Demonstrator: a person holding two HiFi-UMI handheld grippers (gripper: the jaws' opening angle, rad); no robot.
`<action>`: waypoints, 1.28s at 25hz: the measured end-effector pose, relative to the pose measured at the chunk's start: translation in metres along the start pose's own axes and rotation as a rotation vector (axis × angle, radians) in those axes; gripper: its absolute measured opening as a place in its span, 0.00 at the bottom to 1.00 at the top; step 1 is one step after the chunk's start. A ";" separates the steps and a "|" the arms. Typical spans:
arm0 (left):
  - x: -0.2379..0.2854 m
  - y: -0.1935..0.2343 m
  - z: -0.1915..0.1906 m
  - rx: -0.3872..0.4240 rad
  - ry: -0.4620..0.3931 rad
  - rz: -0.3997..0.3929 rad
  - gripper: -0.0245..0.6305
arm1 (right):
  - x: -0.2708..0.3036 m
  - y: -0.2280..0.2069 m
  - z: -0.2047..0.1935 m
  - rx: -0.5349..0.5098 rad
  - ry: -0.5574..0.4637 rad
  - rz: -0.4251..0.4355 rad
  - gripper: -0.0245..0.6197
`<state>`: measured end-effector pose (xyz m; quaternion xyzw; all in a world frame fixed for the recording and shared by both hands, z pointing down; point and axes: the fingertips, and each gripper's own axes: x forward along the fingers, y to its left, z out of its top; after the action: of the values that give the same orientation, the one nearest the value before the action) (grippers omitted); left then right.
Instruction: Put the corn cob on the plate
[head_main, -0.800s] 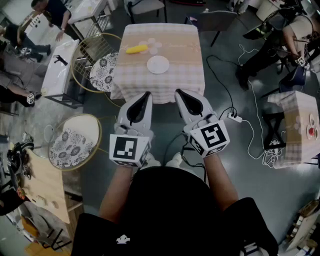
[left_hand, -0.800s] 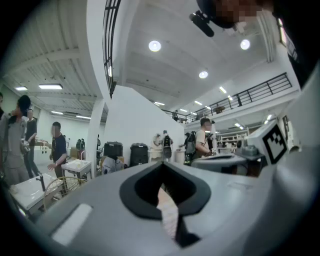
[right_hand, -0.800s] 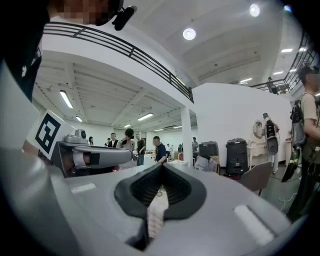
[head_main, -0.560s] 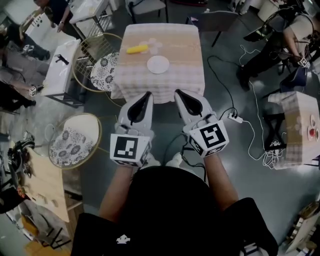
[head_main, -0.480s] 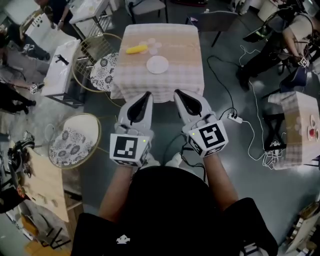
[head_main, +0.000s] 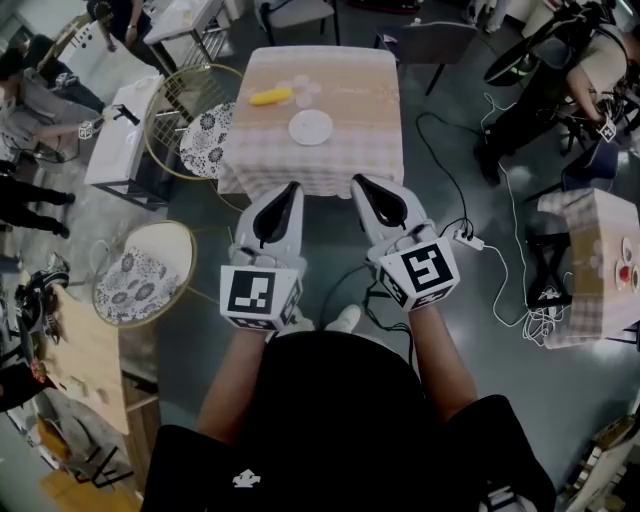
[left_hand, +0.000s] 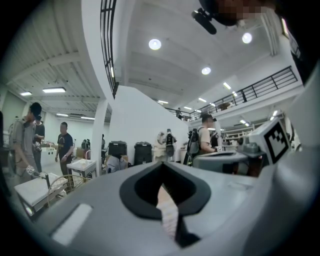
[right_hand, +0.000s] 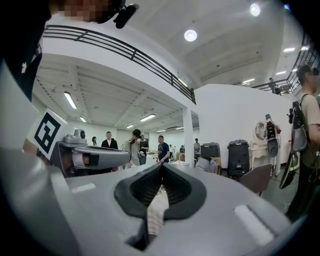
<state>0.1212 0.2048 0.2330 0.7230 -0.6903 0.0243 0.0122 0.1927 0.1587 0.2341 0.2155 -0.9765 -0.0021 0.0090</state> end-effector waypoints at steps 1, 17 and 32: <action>0.000 -0.003 -0.001 0.000 0.001 0.005 0.05 | -0.002 -0.001 0.000 0.001 -0.002 0.006 0.04; 0.008 -0.017 -0.006 0.010 0.017 0.037 0.05 | -0.004 -0.010 -0.008 -0.004 -0.006 0.051 0.04; 0.035 0.043 0.000 -0.025 0.003 0.021 0.05 | 0.059 -0.015 -0.004 0.003 -0.002 0.026 0.04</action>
<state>0.0797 0.1682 0.2343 0.7154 -0.6982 0.0167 0.0219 0.1453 0.1205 0.2389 0.2026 -0.9792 -0.0009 0.0078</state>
